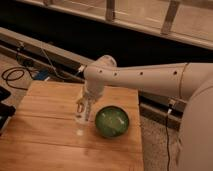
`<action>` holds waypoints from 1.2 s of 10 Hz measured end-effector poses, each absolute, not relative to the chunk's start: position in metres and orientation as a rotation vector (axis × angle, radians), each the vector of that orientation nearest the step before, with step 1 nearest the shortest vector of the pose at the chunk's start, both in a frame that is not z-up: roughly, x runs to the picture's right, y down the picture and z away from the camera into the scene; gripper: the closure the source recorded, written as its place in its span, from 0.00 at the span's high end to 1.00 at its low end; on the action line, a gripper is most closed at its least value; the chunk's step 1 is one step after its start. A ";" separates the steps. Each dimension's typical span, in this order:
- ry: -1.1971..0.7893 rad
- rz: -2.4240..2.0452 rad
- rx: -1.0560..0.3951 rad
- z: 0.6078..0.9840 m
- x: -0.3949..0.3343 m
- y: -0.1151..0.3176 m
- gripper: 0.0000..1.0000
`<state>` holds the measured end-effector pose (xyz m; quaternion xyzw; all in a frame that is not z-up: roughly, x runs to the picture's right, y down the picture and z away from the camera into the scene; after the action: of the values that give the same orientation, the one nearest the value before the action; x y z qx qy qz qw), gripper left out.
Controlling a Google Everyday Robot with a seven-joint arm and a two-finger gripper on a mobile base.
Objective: Place the bottle in the ceramic bowl
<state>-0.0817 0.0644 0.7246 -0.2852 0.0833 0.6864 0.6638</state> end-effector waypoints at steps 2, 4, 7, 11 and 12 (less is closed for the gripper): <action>0.187 1.547 -0.646 0.724 -0.084 0.065 0.00; 0.188 1.548 -0.646 0.725 -0.083 0.065 0.00; 0.186 1.588 -0.630 0.727 -0.079 0.059 0.00; 0.310 1.752 -0.565 0.761 0.004 0.051 0.00; 0.352 1.795 -0.555 0.768 0.030 0.061 0.00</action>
<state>0.0297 0.0606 0.7682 -0.2370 0.1503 0.7670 0.5770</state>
